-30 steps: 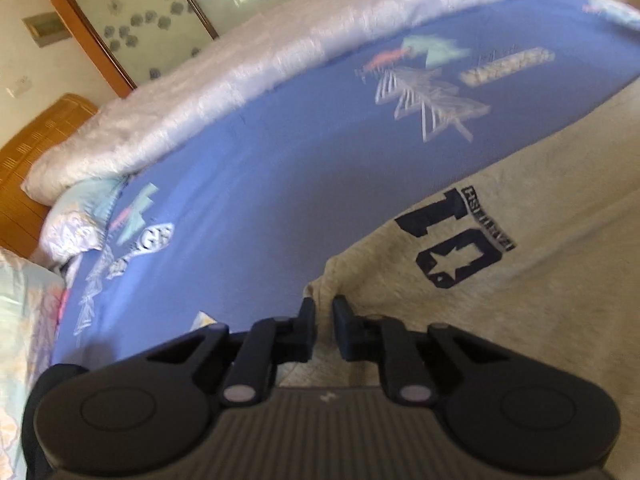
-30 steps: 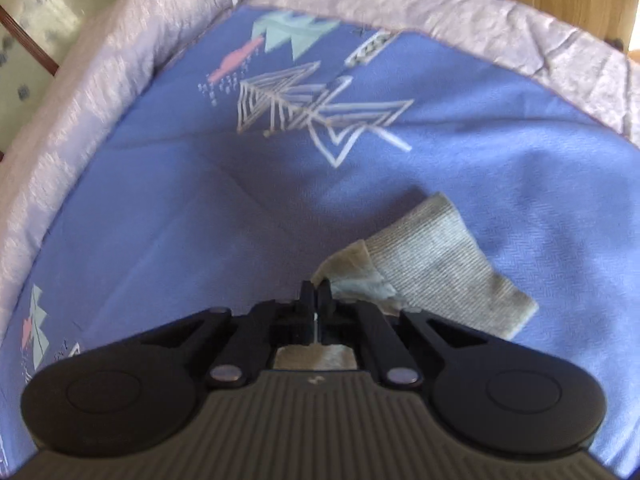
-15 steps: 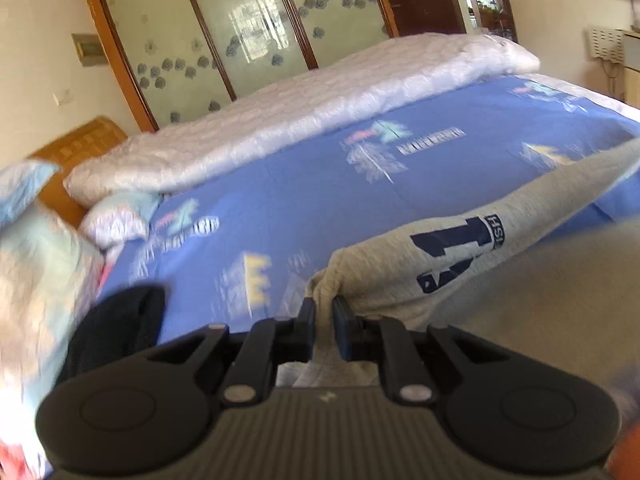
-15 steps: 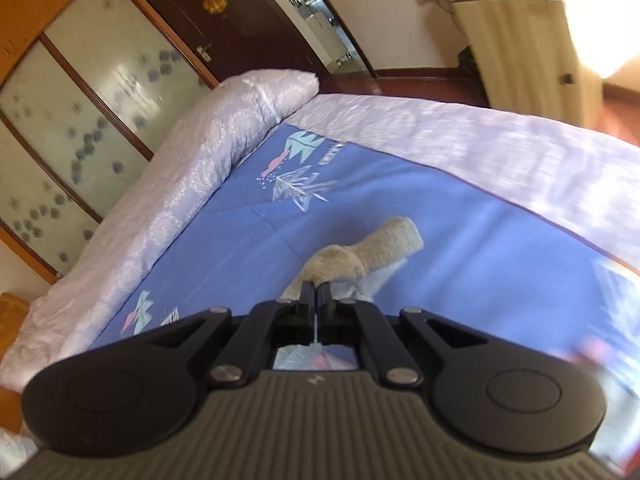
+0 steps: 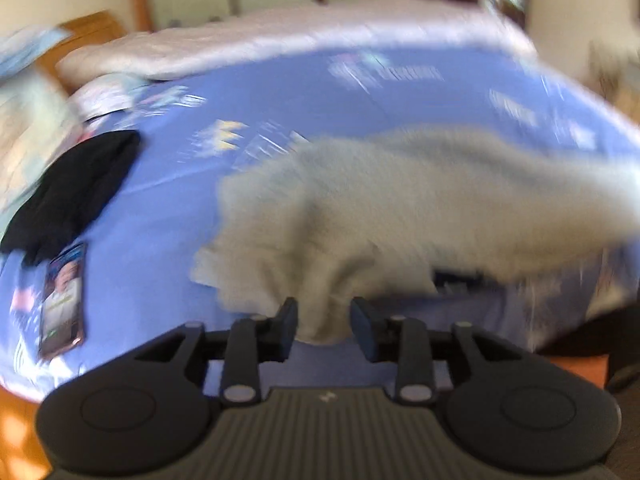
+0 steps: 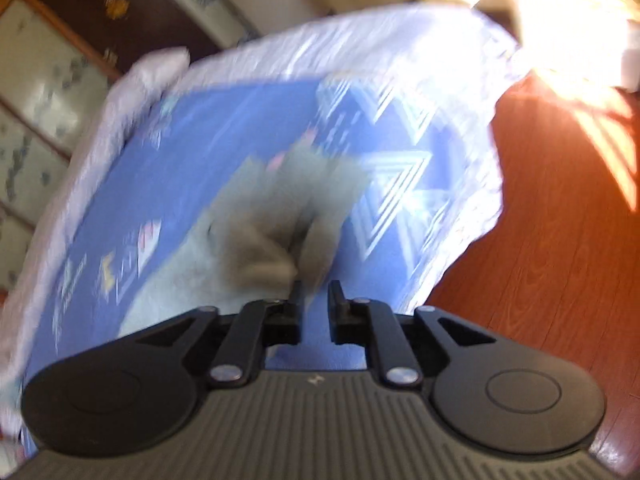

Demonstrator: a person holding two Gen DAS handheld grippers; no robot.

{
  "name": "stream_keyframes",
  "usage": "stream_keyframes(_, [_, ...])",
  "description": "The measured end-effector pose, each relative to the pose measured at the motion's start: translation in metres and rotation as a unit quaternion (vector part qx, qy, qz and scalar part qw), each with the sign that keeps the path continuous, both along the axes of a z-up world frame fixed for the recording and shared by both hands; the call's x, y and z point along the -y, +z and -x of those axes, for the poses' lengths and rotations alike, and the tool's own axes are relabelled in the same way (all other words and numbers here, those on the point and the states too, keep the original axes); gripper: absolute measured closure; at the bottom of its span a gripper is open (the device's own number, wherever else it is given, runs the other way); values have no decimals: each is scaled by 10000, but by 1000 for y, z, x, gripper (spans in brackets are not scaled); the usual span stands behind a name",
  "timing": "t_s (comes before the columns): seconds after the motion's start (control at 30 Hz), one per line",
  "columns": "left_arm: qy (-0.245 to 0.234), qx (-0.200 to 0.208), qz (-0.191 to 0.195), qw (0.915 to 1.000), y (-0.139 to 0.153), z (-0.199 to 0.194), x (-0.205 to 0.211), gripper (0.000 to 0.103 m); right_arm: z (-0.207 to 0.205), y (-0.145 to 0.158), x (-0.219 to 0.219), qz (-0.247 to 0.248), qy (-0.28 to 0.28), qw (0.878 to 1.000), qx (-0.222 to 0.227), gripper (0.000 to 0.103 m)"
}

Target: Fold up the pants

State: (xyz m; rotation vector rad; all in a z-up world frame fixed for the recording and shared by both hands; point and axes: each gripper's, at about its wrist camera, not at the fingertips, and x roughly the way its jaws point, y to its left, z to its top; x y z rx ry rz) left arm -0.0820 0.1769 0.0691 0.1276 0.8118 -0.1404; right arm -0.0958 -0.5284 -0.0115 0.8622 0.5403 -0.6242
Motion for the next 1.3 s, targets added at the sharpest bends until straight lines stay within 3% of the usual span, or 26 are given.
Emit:
stream_keyframes(0.07, [417,148,380,9983,14,-3,-24,59,2,20,-5,617,-254,9978,61,70])
stream_keyframes(0.2, [1160,181,871,9893,25,-38,-59,52,-23,44,-27,1300,213,9911,186,69])
stream_keyframes(0.23, [1147,182,959,9886,24,-48,-63,48,-30,45,-34,1370,335,9898,182,69])
stream_keyframes(0.3, [1126,8,1117,9873,14,-72,-68,28,-48,45,-45,1316,501,9898,209,70])
stream_keyframes(0.37, [1103,-287,1135,9870,-3,-94,-65,30,-53,38,-55,1142,585,9915,230,69])
stream_keyframes(0.43, [774,-585,907,9911,-21,-105,-51,57,-53,25,-56,953,640,9932,199,69])
stream_keyframes(0.47, [603,-724,604,9937,-29,-112,-41,78,-50,17,-53,856,658,9940,163,69])
stream_keyframes(0.53, [331,-787,-42,9963,-36,-119,-25,83,-39,8,-59,733,686,9949,86,69])
stream_keyframes(0.6, [114,-584,-496,9970,-22,-121,-18,92,-42,4,-64,722,695,9950,-27,69])
stream_keyframes(0.77, [461,178,-687,9964,36,-120,-39,92,-53,-7,-70,698,787,9935,-434,69])
stream_keyframes(0.83, [512,9,-1135,9922,21,-126,-35,92,-57,-20,-70,529,824,9935,-589,69])
stream_keyframes(0.93, [364,-999,-1622,9810,-38,-139,-27,86,-58,-30,-75,567,802,9929,-677,67])
stream_keyframes(1.0, [318,-817,-1681,9819,-39,-130,-19,87,-56,-21,-79,761,903,9909,-652,66])
stream_keyframes(1.13, [607,-197,-818,9946,13,-106,-29,82,-44,19,-100,1540,1208,9804,-228,66])
stream_keyframes(1.2, [983,197,-418,9941,38,-98,-35,70,-50,34,-115,1646,1661,9723,49,66])
stream_keyframes(1.3, [1145,440,533,9910,61,-104,-41,70,-81,46,-153,1454,2715,9507,362,66])
